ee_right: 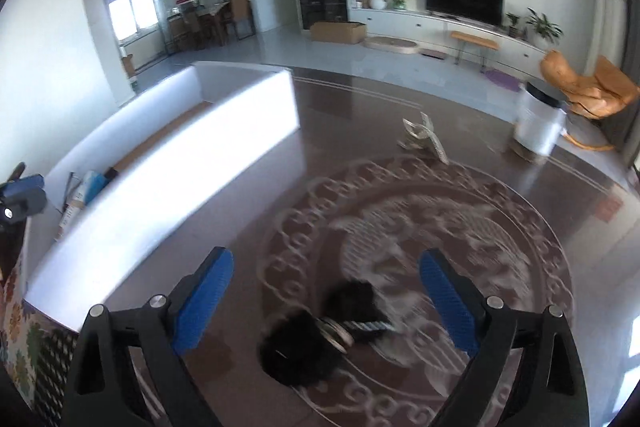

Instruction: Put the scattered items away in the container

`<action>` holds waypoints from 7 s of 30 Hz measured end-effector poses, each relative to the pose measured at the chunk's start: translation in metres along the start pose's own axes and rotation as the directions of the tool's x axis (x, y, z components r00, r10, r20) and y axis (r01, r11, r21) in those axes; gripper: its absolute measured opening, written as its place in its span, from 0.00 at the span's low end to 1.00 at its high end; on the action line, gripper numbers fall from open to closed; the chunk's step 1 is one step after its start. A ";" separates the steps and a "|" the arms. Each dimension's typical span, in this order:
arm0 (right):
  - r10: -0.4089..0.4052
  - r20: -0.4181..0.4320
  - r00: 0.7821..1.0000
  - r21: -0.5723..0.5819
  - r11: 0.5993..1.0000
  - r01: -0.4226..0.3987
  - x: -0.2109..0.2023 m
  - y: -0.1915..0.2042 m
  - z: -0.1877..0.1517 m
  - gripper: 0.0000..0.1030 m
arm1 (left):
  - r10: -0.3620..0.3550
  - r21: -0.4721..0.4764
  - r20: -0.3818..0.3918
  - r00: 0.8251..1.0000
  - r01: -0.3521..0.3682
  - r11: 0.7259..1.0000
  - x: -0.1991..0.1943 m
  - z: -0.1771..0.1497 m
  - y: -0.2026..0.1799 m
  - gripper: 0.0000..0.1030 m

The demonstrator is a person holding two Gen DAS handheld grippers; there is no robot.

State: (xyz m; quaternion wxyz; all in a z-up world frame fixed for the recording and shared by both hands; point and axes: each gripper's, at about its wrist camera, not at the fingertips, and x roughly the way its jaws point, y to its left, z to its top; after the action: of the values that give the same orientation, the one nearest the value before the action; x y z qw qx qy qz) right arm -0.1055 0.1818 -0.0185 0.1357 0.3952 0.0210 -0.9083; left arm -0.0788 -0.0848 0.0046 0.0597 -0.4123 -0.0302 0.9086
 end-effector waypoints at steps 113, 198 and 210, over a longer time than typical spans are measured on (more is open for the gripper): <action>-0.214 -0.145 0.966 0.127 0.964 0.233 0.014 -0.091 -0.117 1.00 | -0.023 0.250 -0.195 0.981 0.073 0.965 0.178 0.000 -0.146 0.39; -0.177 -0.140 0.974 0.090 0.977 0.191 0.046 -0.059 -0.104 1.00 | 0.033 0.146 -0.104 0.994 -0.018 0.989 0.155 -0.039 -0.087 1.00; -0.181 -0.140 0.974 0.089 0.977 0.194 0.045 -0.059 -0.105 1.00 | 0.033 0.146 -0.104 0.994 -0.017 0.989 0.154 -0.039 -0.085 1.00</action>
State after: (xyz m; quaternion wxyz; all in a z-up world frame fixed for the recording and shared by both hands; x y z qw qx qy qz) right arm -0.0762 0.2435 -0.1272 0.0272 0.4566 0.0204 -0.8890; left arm -0.1430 0.0207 -0.1272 0.0796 -0.4550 0.0441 0.8858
